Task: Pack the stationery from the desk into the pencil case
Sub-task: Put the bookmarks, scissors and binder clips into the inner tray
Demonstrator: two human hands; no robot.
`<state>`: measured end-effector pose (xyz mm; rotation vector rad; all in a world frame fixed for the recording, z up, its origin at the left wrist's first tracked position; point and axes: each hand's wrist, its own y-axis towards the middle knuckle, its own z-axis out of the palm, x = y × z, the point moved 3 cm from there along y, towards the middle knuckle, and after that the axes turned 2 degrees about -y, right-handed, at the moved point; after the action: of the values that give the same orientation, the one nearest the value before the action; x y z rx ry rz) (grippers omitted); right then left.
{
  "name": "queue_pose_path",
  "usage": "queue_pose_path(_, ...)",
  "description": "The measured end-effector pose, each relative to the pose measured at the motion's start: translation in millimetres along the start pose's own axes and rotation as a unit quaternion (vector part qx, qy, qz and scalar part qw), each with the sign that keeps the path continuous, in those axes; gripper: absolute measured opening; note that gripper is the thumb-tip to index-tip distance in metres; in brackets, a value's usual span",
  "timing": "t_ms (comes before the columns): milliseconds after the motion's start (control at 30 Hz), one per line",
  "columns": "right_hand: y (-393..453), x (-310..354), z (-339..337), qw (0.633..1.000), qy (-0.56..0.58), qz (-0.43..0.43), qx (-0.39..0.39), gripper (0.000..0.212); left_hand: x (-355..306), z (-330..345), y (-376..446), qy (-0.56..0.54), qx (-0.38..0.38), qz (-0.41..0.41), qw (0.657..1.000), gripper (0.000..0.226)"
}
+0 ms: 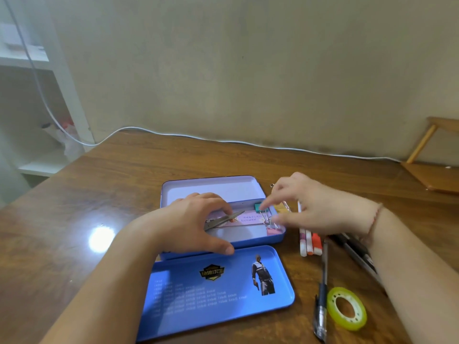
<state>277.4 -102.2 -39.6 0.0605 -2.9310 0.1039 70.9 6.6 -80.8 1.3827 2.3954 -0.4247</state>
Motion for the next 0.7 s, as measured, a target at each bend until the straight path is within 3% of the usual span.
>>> queue_pose_path(67, -3.8, -24.0, -15.0, 0.99, 0.068, 0.041, -0.119, 0.023, 0.3, 0.2, 0.5, 0.001, -0.001, 0.001, 1.0, 0.071)
queue_pose_path(133, -10.2, -57.8, -18.0, 0.972, 0.026, 0.135, -0.191, 0.035, 0.8, 0.3, 1.1, 0.001, -0.002, 0.0, 1.0, 0.072)
queue_pose_path(200, -15.2, -88.6, -7.1, 0.957, -0.038, 0.243, -0.154, 0.042, 1.0, 0.3, 1.3, -0.002, -0.003, -0.002, 1.0, 0.073)
queue_pose_path(300, -16.9, -113.5, 14.4, 0.947, -0.064, 0.305, -0.074, 0.041, 0.7, 0.2, 1.0, 0.001, -0.004, 0.0, 1.0, 0.073)
queue_pose_path(533, -19.5, -115.1, 8.0, 0.933, -0.142, 0.307, -0.122, 0.032, -0.3, -0.2, 0.3, -0.002, -0.003, 0.001, 1.0, 0.072)
queue_pose_path(700, -22.7, -61.8, -34.6, 0.956, 0.025, 0.143, -0.256, 0.016, -1.0, -0.4, 0.7, 0.003, -0.003, 0.004, 1.0, 0.071)
